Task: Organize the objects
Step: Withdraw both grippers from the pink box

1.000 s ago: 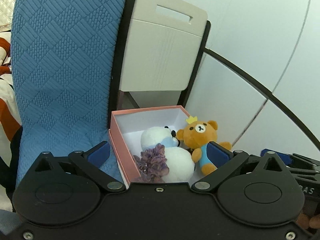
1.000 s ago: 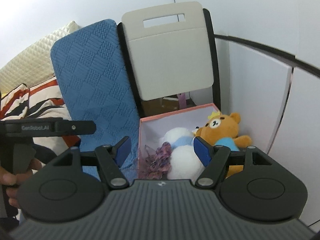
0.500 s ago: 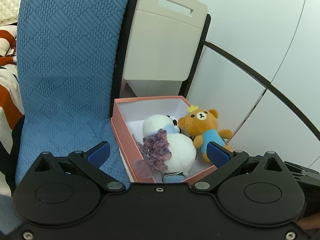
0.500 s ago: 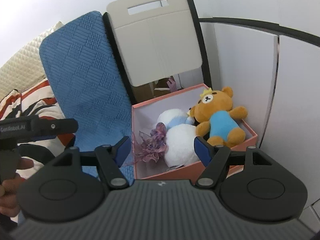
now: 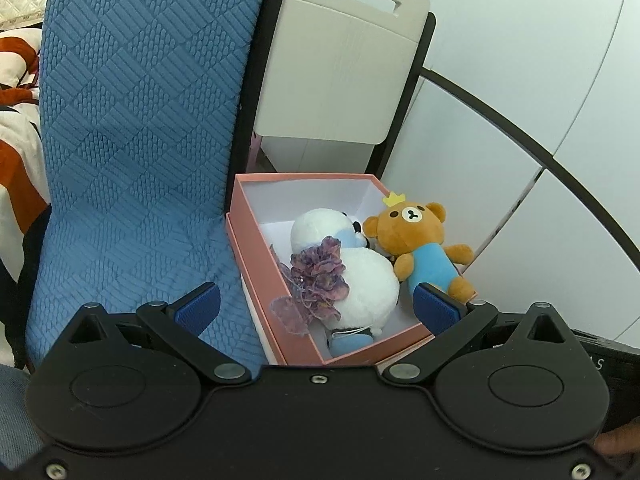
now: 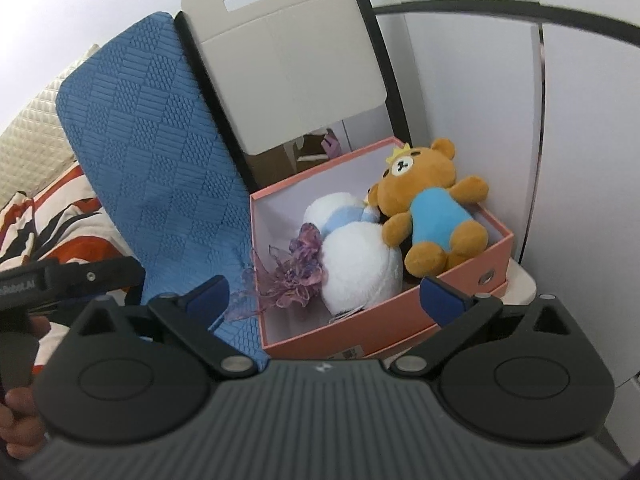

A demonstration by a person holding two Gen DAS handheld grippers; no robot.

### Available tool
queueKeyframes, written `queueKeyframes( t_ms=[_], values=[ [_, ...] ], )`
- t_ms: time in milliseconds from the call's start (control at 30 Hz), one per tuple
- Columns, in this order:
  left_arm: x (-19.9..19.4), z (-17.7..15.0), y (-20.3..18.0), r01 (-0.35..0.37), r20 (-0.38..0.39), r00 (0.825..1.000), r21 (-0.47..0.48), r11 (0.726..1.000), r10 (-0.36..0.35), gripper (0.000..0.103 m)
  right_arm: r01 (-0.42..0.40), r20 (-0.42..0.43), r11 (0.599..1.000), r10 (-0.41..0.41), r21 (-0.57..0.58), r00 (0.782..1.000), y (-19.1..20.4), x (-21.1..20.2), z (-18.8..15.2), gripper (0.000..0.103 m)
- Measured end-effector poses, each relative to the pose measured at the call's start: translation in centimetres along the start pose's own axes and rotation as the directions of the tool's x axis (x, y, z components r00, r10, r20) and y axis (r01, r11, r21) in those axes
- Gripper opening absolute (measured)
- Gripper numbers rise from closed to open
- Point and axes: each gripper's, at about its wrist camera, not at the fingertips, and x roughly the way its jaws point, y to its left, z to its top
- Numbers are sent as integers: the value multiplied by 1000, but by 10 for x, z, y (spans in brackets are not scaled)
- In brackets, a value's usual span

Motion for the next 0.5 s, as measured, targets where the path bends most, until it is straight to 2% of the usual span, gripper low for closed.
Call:
queueKeyframes(
  t_ms=[500],
  values=[
    [2, 0, 0, 11, 12, 1000, 3, 1000, -11, 103, 23, -25, 1000, -23, 10, 999, -4, 3, -1, 103]
  ],
)
